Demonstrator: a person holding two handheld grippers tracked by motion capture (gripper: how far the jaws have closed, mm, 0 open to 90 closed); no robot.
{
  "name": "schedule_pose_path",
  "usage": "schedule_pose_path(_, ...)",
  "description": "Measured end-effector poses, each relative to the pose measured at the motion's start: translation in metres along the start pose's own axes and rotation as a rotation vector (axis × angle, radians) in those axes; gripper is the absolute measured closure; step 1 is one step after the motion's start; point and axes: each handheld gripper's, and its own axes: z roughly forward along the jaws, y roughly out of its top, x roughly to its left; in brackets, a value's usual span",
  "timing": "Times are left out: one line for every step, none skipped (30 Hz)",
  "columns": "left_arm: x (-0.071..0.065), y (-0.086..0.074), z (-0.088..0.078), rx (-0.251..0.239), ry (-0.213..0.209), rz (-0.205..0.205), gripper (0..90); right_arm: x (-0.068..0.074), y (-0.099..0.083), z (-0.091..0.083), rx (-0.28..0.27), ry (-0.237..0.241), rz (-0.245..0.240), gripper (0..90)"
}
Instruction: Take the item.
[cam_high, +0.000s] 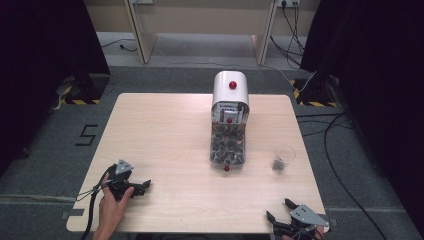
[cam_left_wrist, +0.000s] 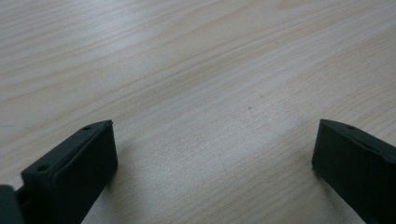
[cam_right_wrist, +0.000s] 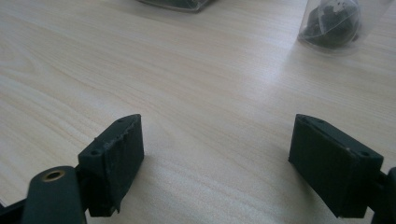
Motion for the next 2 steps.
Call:
schedule_pose_path(0.0001, 0.0, 0.0, 0.001, 0.0, 0.001, 0.0, -0.0002, 0.0001, 0.0001, 0.0, 0.0, -0.002, 18.6)
schedule_pose_path(0.0001, 0.0, 0.0, 0.001, 0.0, 0.001, 0.0, -0.0002, 0.0001, 0.0001, 0.0, 0.0, -0.002, 18.6)
